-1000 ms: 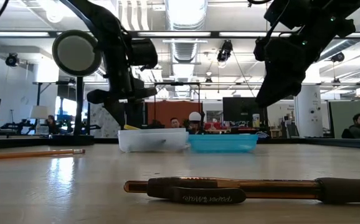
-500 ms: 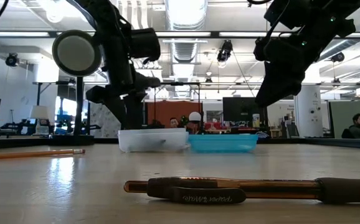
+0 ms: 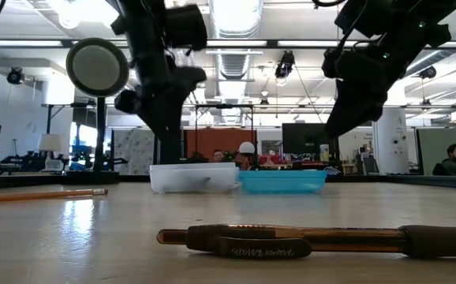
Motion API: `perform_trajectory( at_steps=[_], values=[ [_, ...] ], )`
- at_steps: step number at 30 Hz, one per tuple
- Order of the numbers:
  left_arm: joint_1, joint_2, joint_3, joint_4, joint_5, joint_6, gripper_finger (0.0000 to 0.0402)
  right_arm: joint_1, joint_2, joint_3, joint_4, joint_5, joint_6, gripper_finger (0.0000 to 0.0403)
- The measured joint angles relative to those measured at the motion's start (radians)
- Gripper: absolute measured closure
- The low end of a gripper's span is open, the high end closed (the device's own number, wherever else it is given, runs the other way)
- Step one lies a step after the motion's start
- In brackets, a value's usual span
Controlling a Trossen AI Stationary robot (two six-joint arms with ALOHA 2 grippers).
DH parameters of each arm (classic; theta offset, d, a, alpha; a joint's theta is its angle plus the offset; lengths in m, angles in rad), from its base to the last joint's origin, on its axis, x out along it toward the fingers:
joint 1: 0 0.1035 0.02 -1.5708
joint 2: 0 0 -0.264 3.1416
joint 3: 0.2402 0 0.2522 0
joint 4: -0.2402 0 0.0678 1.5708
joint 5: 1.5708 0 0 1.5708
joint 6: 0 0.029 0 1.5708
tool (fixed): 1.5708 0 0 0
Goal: Pick & place school supplies into a supply box
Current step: Put the orange pencil into the supply box
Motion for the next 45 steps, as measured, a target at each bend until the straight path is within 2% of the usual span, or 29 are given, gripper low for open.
perform_trajectory(
  at_steps=[3,8,16,28,33,39,41,45],
  values=[
    [-0.055,-0.027,-0.001,-0.051,0.001,0.067,0.028,0.0,0.0,0.0,-0.015,-0.001,0.0,0.0216],
    [-0.159,-0.033,-0.026,-0.202,0.001,0.068,0.028,0.0,0.0,0.0,-0.017,-0.001,0.0,0.0216],
    [-0.238,-0.031,-0.13,-0.227,0.045,-0.168,0.028,0.0,0.0,0.0,-0.016,0.0,-0.007,0.0216],
    [-0.302,-0.033,-0.297,-0.219,0.14,-0.302,0.028,0.0,0.0,0.0,-0.016,0.0,-0.007,0.0216],
    [-0.349,-0.034,-0.35,-0.212,0.236,-0.368,0.028,0.0,0.0,0.0,-0.016,0.0,-0.007,0.0216],
    [-0.393,-0.034,-0.346,-0.06,0.291,-0.489,0.028,0.0,0.0,0.0,-0.016,0.001,-0.007,0.0216],
    [-0.395,-0.034,-0.329,0.083,0.3,-0.531,0.028,0.0,0.0,0.0,-0.016,0.001,-0.007,0.0216],
    [-0.395,-0.044,-0.288,0.433,0.288,-0.512,0.028,0.0,0.0,0.0,-0.015,0.001,-0.007,0.0216]
  ],
)
